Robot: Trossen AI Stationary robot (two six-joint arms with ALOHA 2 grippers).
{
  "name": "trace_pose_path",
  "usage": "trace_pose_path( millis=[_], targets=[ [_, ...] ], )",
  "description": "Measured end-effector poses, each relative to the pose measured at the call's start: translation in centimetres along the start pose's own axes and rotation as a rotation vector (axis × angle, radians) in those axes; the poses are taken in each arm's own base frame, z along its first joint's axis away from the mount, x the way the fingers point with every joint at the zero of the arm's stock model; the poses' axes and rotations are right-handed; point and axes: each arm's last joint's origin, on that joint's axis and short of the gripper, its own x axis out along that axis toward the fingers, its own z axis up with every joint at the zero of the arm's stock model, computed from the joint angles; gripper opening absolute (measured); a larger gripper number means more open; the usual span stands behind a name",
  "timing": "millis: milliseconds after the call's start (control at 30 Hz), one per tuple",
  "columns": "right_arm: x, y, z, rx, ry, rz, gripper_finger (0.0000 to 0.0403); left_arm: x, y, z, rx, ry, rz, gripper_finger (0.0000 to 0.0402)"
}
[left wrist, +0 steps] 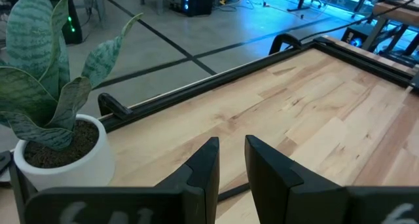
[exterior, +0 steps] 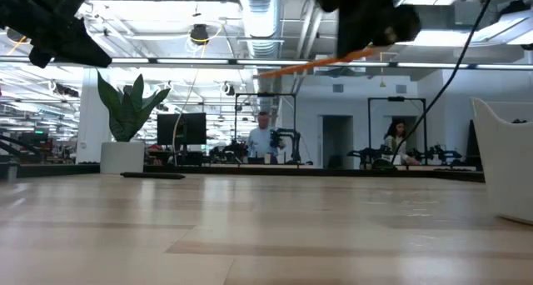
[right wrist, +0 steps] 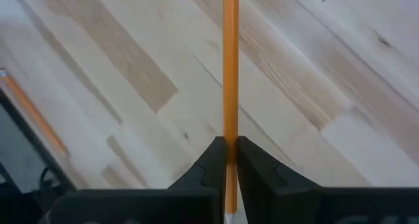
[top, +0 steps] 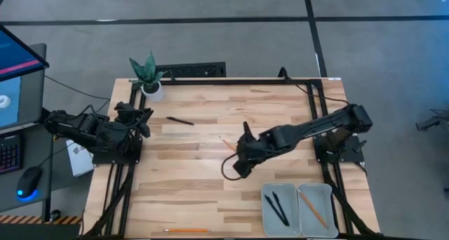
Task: Sort pens & pencils
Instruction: Put the center orange pencil into the bottom right gray bin
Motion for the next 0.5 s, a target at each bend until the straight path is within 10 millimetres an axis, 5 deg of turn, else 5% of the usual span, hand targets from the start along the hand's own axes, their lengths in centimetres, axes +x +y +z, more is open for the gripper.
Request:
trace_pose_path(
  millis=[500],
  targets=[
    [-5.2,-0.3,-7.0,0.155,0.097,-0.121,0.0049,0.0,0.0,0.0,0.000,0.000,0.000,0.0064]
  ],
)
